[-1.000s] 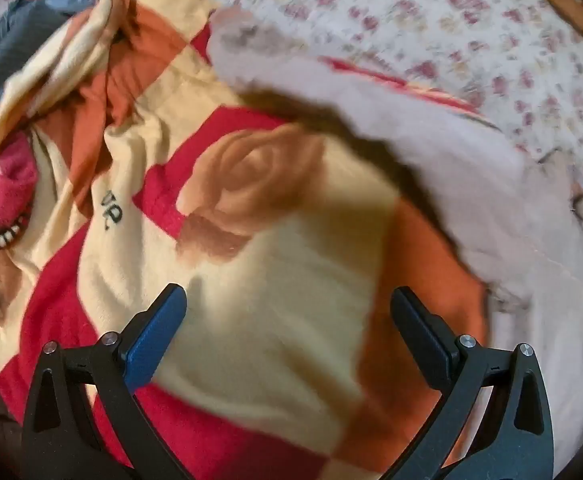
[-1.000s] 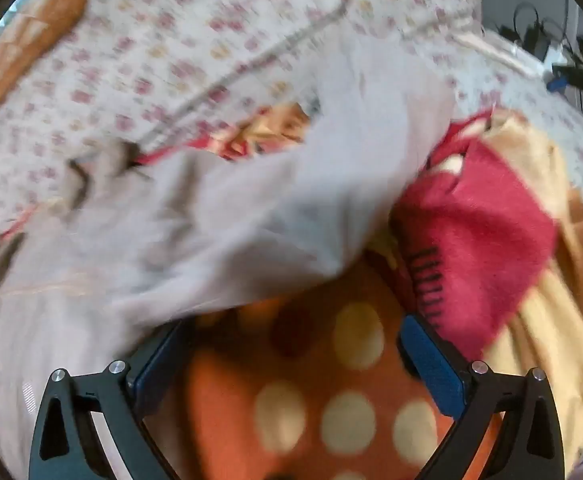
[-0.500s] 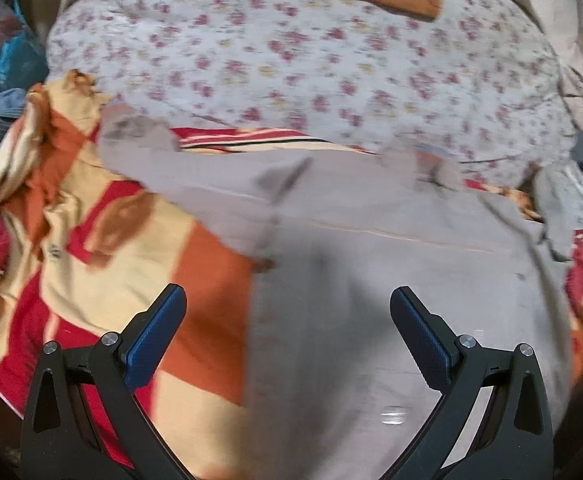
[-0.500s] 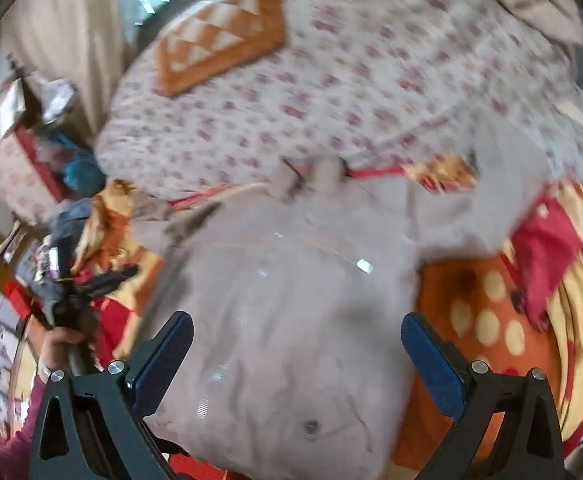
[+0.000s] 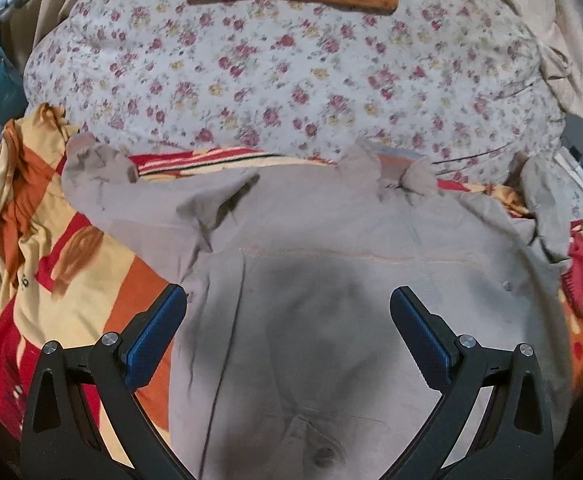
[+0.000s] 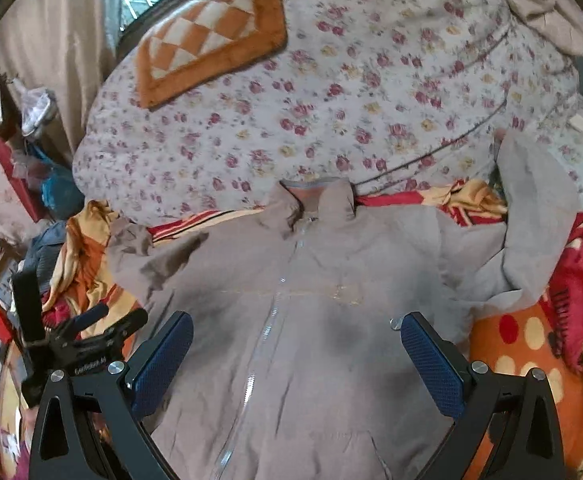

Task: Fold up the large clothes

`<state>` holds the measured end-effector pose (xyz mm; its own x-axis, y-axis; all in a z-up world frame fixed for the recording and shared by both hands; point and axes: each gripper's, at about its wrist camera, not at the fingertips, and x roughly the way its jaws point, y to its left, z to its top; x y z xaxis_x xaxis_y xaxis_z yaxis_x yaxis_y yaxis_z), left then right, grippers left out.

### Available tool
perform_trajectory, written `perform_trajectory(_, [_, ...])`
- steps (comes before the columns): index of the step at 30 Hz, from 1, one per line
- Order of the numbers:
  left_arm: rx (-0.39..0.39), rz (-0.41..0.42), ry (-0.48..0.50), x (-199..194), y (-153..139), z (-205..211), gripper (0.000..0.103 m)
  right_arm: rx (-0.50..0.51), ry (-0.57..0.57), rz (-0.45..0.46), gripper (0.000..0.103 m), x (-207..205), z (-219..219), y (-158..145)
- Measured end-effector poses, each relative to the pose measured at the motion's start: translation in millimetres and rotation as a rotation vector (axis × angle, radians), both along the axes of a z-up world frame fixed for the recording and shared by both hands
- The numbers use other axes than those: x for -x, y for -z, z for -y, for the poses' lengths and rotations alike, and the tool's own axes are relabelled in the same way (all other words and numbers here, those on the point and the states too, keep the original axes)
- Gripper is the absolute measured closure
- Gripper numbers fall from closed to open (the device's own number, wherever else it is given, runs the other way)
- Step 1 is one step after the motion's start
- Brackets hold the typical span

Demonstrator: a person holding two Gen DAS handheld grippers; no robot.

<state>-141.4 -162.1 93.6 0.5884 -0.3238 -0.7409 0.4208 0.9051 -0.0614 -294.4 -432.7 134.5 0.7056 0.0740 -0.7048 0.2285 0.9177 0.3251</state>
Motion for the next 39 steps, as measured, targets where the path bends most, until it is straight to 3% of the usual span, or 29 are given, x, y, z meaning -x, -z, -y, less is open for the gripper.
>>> perform_trajectory(8, [0.03, -0.048, -0.067, -11.6, 13.9, -8.8, 0.001, 0.07, 0.022, -0.137, 0.0, -45.8, 0.1, 48.7])
perform_trajectory(11, [0.046, -0.059, -0.097, -15.3, 15.3, -12.6, 0.001, 0.061, -0.018, -0.134, 0.0, -53.4, -2.7, 62.6])
perform_trajectory(17, [-0.014, -0.061, -0.138, -20.3, 26.9, -12.1, 0.001, 0.046, -0.021, -0.148, 0.0, -53.0, 0.2, 91.2])
perform_trajectory(26, [-0.083, -0.035, -0.151, -20.1, 34.1, -8.5, 0.001, 0.114, -0.038, -0.128, 0.0, -53.4, -14.2, 89.0])
perform_trajectory(33, [-0.085, -0.019, -0.144, -18.1, 32.6, -6.4, 0.001, 0.183, -0.072, -0.146, 0.0, -56.4, -28.2, 96.5])
perform_trajectory(39, [-0.101, -0.017, -0.144, -17.2, 34.4, -3.8, 0.001, 0.179, -0.046, -0.145, 0.0, -54.2, -22.0, 96.3])
